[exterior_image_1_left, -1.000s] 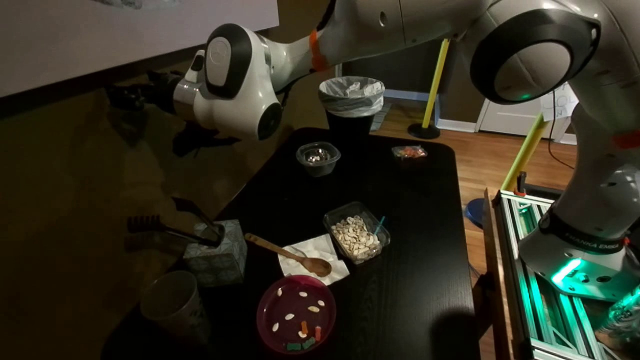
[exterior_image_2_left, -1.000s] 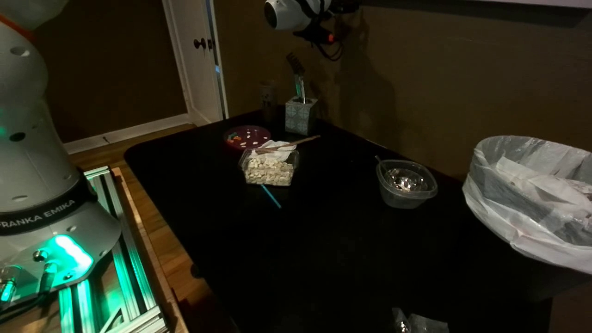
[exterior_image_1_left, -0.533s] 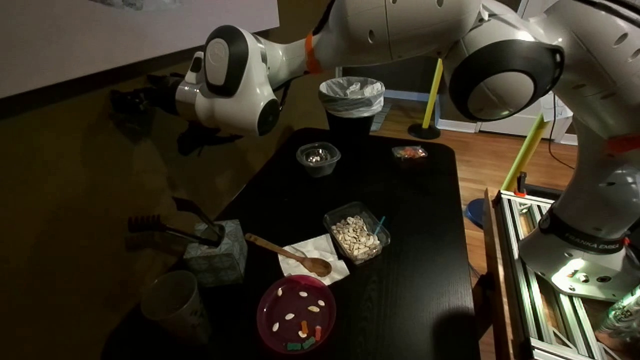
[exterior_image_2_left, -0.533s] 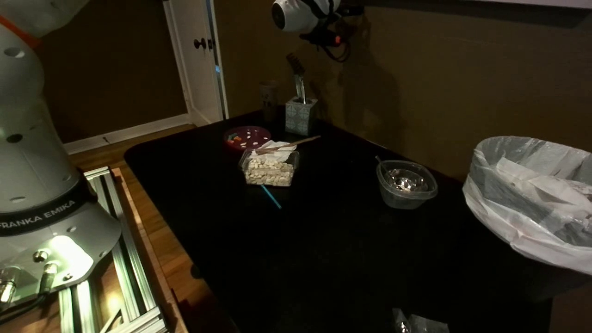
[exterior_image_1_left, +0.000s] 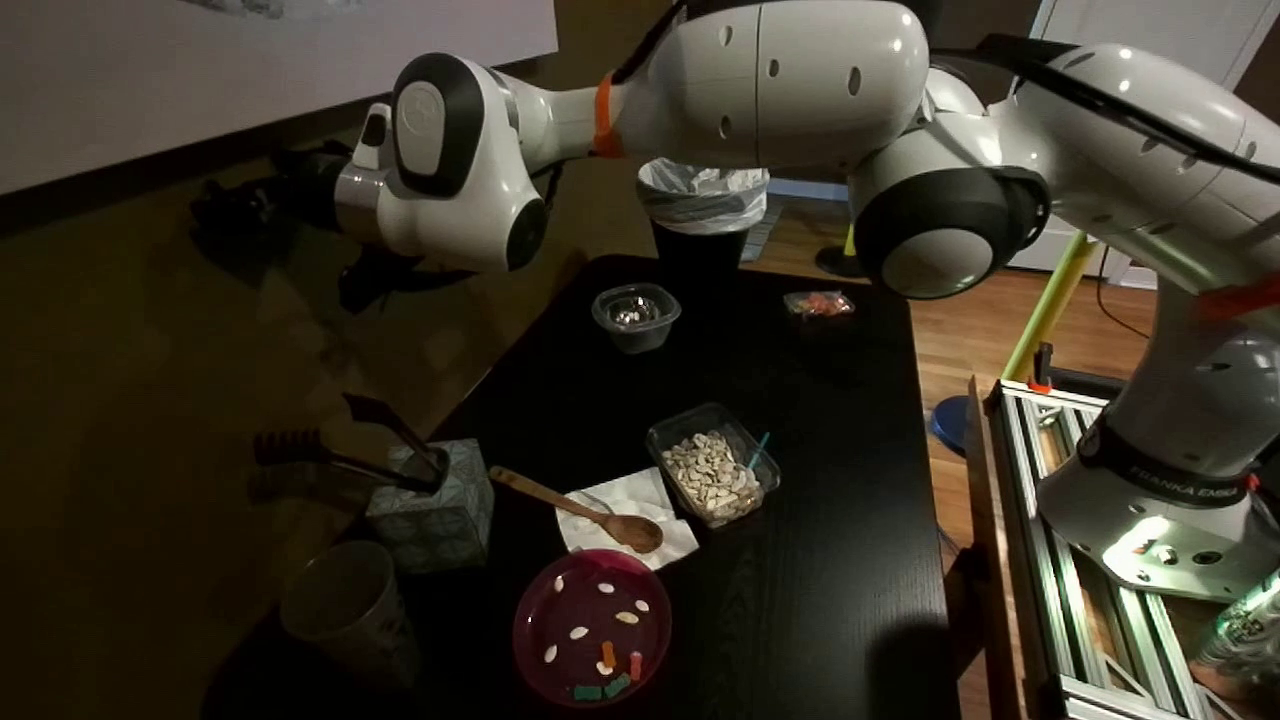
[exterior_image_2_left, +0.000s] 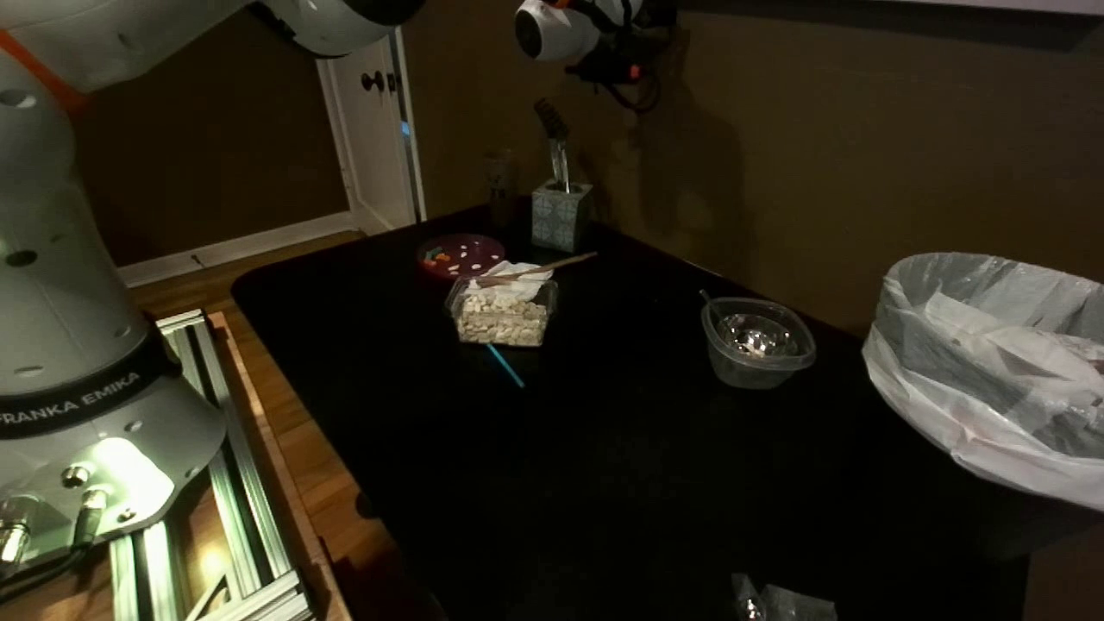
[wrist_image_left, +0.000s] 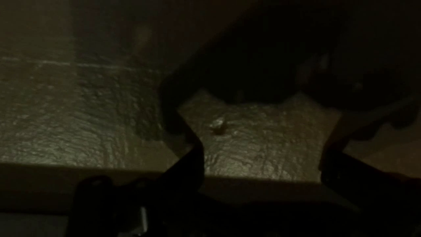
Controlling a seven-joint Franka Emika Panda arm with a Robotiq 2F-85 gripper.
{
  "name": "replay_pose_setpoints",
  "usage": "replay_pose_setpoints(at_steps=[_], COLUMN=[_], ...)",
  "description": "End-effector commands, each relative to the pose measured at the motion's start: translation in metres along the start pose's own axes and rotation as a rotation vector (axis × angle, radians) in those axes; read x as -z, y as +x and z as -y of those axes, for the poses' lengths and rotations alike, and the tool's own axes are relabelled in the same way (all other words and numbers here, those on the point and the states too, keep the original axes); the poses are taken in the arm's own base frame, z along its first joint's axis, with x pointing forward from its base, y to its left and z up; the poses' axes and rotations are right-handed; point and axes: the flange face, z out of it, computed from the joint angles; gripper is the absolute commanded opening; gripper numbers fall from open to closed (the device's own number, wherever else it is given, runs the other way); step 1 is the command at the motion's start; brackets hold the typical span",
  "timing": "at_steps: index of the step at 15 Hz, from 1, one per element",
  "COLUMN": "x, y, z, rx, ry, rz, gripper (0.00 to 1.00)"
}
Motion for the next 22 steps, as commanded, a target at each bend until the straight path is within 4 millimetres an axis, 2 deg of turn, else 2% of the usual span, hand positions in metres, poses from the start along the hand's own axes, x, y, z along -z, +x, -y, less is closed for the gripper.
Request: replay_pose_setpoints(at_steps=[1,2,3,6,10,19,22], x=[0.000,-0.003,-0.001,-0.003,-0.002,0.016,0.017], y=[-0.029,-0.030,-0.009,-0.020,-0.023,-0.022,-0.025], z=[-0.014,-0.030,-0.009,-0.019,-0.021,0.027,0.031], rx=[-0.039,-0.064,-0.017,-0.054,-0.066,-0.068,-0.078], ry=[0.041,0.009,0.016,0.006,0.015,0.118,0.121], rz=[0.024,0.023,0.017,0.018,0.032,0.123,0.128], gripper=[1.00,1.00,1.00,1.00,1.00,1.00,1.00])
